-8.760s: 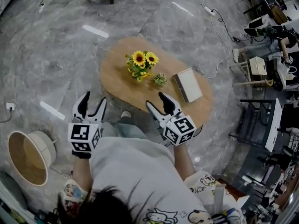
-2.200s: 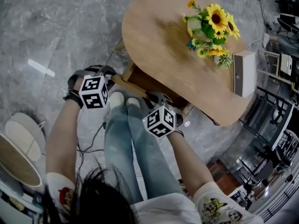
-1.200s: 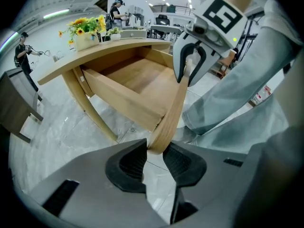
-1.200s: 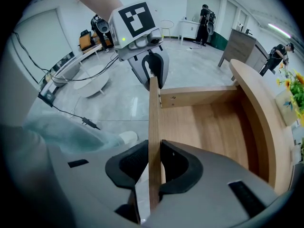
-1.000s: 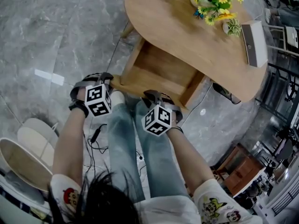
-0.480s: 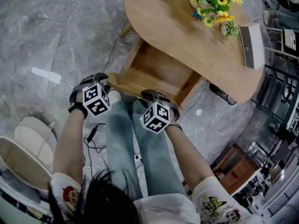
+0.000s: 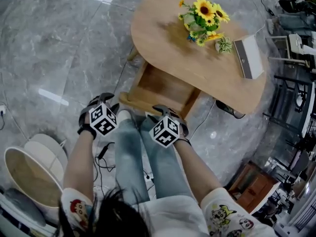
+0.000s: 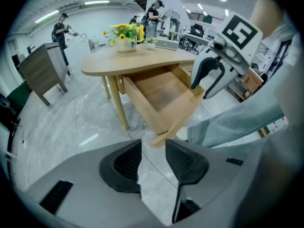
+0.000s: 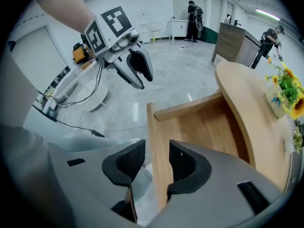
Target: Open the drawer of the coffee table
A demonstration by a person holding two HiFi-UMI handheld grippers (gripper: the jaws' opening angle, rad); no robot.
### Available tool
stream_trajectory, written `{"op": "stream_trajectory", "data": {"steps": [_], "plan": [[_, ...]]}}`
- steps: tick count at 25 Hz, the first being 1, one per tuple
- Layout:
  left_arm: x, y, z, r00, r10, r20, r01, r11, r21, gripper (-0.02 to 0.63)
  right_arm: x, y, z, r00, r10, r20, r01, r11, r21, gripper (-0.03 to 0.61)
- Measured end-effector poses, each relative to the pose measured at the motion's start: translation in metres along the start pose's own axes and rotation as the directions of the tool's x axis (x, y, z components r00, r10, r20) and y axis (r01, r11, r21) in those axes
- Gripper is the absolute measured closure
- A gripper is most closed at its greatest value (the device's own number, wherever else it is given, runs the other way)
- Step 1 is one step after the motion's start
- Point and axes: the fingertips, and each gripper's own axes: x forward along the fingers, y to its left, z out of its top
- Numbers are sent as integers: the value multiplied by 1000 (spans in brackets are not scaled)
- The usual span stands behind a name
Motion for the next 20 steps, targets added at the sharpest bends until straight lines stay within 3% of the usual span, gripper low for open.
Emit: {"op": "stream_trajectory", "data": {"steps": [6,11,17,20], "plan": [[-70,-7,32,995,57,77,-49,994,-99,480,-70,-6,26,996,-64,54,59,995,85,453],[-140,0,70,969,157,190,-115,970,-214,480,-143,-27,63,974,-158,159,135,980,145,453],[-234,3,129,895,288,340,-173,927,-332,480,-245,-45,110,907,-245,342,197,966,169,453],[-292,1,154,840,358,408,-219,911,-349,480,-311,-49,140,837,-271,475,197,960,201,453]]}}
